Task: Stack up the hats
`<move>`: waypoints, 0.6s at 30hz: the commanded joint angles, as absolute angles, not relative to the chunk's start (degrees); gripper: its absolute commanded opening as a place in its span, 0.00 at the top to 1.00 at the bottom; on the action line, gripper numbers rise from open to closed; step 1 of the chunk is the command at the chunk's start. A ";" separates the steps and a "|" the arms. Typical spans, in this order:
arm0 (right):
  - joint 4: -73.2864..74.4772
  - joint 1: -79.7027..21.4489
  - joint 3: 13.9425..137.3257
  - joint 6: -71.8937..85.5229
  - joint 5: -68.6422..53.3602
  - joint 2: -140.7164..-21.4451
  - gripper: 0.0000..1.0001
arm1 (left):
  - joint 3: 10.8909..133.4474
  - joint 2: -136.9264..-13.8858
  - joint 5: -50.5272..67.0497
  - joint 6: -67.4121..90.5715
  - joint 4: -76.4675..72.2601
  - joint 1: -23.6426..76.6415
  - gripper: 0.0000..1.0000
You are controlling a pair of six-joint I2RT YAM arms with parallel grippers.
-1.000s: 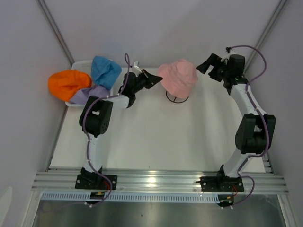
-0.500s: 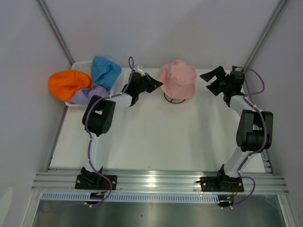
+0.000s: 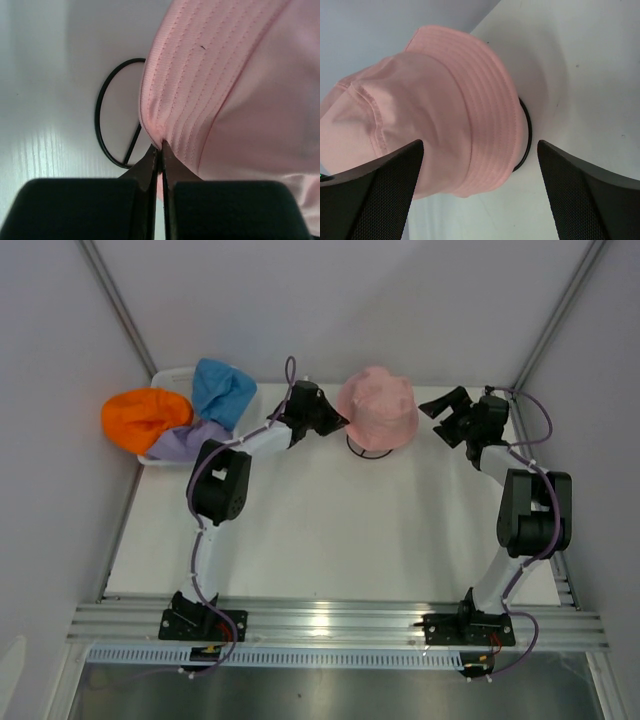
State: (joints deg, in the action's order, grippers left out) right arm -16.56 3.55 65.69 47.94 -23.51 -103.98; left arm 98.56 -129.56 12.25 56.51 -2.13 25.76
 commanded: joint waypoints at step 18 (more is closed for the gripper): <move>-16.79 4.22 69.87 42.10 -24.52 -101.87 0.01 | 97.47 -128.77 11.25 61.53 4.94 25.58 0.68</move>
State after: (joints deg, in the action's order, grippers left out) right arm -16.14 4.14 67.94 43.86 -23.92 -103.96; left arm 98.54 -129.99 12.25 62.92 3.68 25.76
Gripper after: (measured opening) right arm 0.993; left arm 0.220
